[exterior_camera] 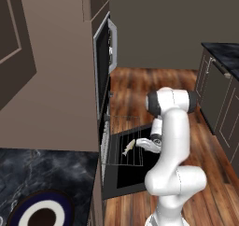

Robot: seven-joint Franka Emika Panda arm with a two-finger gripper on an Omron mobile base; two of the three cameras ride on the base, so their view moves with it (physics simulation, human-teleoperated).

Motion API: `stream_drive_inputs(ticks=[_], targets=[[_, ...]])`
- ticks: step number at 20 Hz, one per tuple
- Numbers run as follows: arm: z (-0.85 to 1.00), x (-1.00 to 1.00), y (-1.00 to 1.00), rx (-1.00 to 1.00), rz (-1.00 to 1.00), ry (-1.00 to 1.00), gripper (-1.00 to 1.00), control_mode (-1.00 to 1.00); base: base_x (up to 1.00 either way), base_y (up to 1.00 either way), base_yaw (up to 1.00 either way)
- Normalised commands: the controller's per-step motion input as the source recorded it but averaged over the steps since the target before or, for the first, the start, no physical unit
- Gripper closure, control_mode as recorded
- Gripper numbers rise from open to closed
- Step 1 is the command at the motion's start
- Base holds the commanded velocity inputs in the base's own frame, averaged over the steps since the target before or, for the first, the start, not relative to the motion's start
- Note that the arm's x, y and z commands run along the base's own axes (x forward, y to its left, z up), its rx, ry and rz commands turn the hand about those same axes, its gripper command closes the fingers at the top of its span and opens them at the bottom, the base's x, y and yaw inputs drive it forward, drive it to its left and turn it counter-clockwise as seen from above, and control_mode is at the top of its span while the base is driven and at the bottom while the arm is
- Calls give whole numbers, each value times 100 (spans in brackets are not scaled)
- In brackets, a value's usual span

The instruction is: Place the fish on the rack of the oven, and slide the rack back inside. Close the oven door.

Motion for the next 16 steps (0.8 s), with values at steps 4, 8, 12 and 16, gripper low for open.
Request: stream_drive_inputs(ticks=[4,8,12,16], targets=[[-37,21,0,0,0,-2,-100,-100,0,0,0],[-45,20,0,0,0,-3,-100,-100,0,0,0],[-47,20,0,0,0,-4,-100,-100,0,0,0],[-38,29,2,3,0,-1,-100,-100,0,0,0]])
